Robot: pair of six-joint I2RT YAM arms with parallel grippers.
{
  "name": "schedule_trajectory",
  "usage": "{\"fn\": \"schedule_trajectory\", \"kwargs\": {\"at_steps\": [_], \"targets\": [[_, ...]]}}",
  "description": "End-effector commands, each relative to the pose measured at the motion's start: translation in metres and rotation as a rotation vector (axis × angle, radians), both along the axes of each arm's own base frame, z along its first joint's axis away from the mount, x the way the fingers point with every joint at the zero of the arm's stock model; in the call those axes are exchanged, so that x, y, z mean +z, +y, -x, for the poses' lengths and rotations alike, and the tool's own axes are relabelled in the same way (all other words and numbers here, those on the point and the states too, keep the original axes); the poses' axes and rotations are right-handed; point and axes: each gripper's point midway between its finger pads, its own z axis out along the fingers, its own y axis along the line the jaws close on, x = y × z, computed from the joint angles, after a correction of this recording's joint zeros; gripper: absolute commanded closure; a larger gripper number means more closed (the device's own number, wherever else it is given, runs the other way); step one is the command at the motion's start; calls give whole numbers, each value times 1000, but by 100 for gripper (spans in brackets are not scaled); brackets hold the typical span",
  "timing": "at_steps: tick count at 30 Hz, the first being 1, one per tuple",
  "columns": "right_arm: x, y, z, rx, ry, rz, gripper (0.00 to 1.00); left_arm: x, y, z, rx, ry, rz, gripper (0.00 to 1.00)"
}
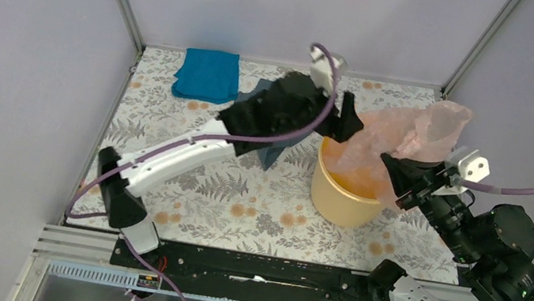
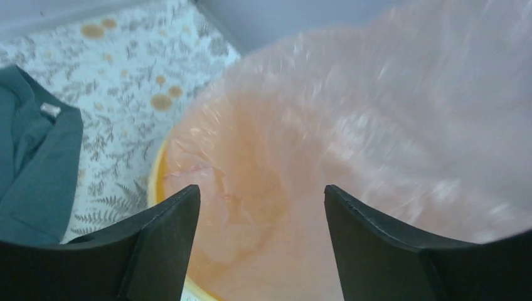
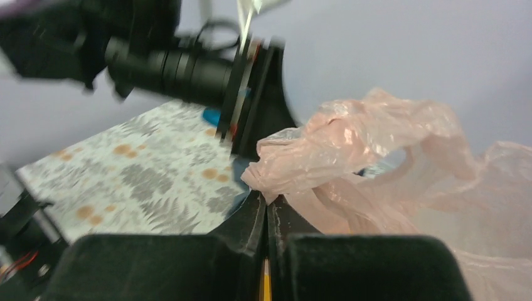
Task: Put the trash bags into the trash bin
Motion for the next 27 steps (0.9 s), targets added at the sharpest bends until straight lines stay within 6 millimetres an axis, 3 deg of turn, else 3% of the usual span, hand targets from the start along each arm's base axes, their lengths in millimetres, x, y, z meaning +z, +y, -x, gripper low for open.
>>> {"fn": "schedule_trajectory", "kwargs": {"at_steps": [1,4,7,12,15,18,19,23,25,27], "targets": [[-11,39,27,263,24,75,100,39,36,-23,-30,13,181,20],[-16,45,30,301,39,82,100,51,54,-40,-65,45,297,11],[-17,47,33,319,37,84,100,67,48,-52,-116,42,370,4],[-21,50,35,338,49,84,100,84,-4,-62,-290,93,482,1],[-20,49,34,331,54,78,100,76,-41,-51,-428,118,495,1],[-17,46,34,320,47,69,100,64,-65,-32,-477,84,458,2],[-17,45,35,318,46,68,100,59,-69,-28,-483,76,438,8],[-18,42,31,288,48,56,100,32,-71,-15,-420,17,320,48],[-20,39,26,254,56,41,100,15,-64,-11,-364,-14,258,58],[-20,33,17,191,67,14,100,-7,-57,-11,-306,-8,198,61]]}}
